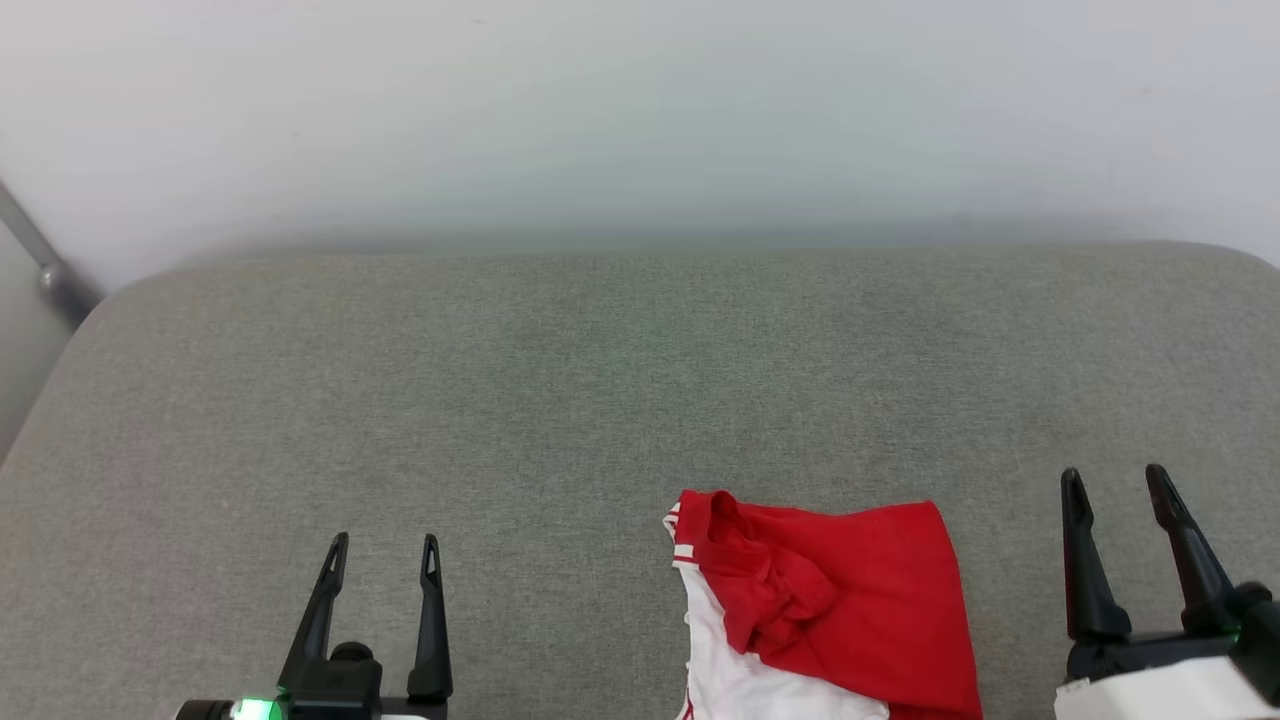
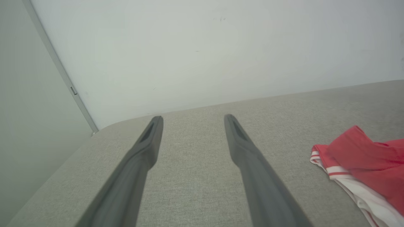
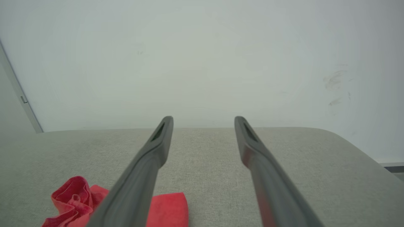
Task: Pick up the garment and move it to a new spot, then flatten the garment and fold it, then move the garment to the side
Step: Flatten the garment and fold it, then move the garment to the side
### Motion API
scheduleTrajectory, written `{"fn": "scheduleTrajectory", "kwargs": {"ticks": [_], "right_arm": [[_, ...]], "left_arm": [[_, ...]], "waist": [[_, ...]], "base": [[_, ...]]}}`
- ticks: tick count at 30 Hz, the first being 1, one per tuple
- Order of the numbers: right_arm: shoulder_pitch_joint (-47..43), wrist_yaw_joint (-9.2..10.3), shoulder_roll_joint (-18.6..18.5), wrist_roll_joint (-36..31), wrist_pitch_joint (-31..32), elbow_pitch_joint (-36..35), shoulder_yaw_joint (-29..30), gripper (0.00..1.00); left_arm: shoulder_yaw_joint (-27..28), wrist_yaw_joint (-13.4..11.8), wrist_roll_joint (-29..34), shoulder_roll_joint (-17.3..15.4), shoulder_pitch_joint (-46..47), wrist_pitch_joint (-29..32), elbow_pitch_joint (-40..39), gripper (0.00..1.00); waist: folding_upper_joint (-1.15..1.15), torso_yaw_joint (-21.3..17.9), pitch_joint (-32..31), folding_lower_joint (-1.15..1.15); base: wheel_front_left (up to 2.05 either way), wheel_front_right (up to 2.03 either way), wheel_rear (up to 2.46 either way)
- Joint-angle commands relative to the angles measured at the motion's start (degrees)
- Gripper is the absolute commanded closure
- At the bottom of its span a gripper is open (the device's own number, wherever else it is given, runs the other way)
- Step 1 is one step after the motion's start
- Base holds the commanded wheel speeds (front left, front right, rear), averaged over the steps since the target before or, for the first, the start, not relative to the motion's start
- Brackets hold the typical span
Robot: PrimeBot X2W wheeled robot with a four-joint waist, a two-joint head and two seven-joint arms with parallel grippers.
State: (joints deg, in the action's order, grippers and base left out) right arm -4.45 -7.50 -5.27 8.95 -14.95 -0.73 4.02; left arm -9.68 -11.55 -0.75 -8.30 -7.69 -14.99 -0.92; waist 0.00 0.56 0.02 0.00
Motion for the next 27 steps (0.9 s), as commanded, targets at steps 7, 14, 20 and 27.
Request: {"fn": "scheduleTrajectory", "kwargs": {"ticks": [7,14,20,27], "right_arm": [[-6.05,0.04,2.17,-0.17,-0.21,-3.39,0.9,0.0],[-7.0,0.04,2.51,-0.29,-0.22,-3.69,0.67,0.0],[-4.77,0.04,2.51,-0.98,-0.23,-4.16,0.86,0.0],[1.2,0.04,-0.69,-1.35,-0.23,-5.81,0.66,0.0]], "left_arm": [[-0.14,0.72,-0.08,0.55,-1.64,-0.25,-0.03,0.0],[-0.03,0.99,0.12,0.68,-2.46,-0.25,0.11,0.0],[0.23,1.18,0.22,0.78,-2.29,-0.25,0.24,0.0],[0.53,1.03,0.32,0.86,-1.96,-0.25,0.0,0.0]], "waist": [[0.0,0.64,-0.56,0.0],[0.0,0.84,-0.87,0.0],[0.0,1.09,-0.92,0.0],[0.0,0.95,-0.48,0.0]], "base": [[0.0,0.0,0.0],[0.0,0.0,0.0],[0.0,0.0,0.0],[0.0,0.0,0.0]]}}
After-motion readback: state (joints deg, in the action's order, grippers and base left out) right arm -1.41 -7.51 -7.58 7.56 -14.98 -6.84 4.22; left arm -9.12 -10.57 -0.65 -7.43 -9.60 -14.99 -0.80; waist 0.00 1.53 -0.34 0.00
